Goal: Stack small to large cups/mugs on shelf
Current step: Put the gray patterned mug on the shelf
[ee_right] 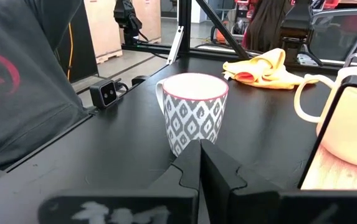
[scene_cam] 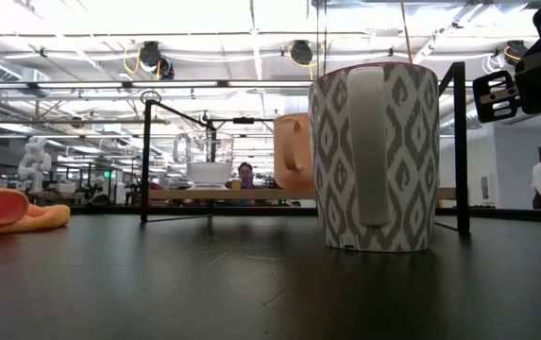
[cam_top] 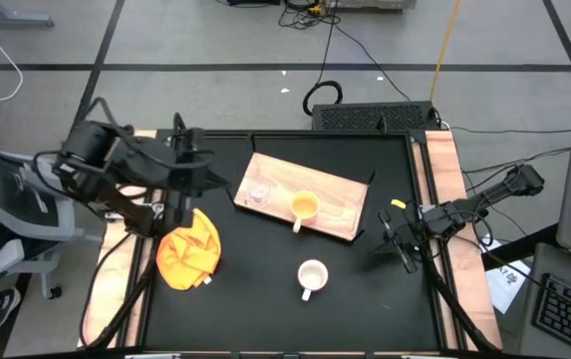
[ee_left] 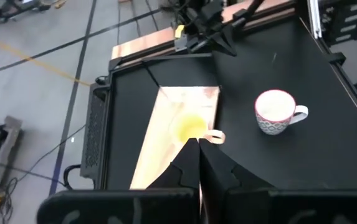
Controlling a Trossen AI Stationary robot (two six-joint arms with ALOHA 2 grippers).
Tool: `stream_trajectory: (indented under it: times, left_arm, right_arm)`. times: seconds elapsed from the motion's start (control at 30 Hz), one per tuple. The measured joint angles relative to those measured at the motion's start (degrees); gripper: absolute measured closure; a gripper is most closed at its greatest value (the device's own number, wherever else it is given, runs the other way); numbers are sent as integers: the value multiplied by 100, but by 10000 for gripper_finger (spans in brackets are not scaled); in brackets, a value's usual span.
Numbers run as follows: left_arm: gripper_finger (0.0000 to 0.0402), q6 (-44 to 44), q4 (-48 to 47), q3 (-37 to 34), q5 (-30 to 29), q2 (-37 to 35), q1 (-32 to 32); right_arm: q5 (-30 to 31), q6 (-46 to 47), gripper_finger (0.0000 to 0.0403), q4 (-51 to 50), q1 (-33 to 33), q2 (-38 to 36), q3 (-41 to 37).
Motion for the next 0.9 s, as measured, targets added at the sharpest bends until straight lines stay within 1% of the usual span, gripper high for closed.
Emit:
stream_trajectory:
  times: [0.2, 0.37, 0.47, 0.53, 0.67, 0.77, 0.9]
  left_arm:
    - [401, -321, -84, 0, -217, -151, -19]
    - [401, -184, -101, -111, -295, -167, -78]
    - [401, -327, -248, -271, -621, -338, -69]
    - [401, -456, -331, -467, -751, -622, -27]
    - [401, -751, -182, -1215, -833, -1385, 11]
    - [401, -875, 248, -2065, -855, -2066, 11]
    - [401, -824, 967, -3278, -801, -2987, 11]
  right_arm:
    - [-1, -1, 403, 0, 0, 0, 0]
    - [0, 15, 403, 7, 0, 1, 0]
    - [0, 26, 403, 11, 0, 0, 0]
    - [0, 40, 403, 2, 0, 2, 0]
    - [-1, 30, 403, -3, 0, 2, 0]
    - [0, 12, 403, 0, 0, 2, 0]
    - [0, 15, 403, 10, 0, 2, 0]
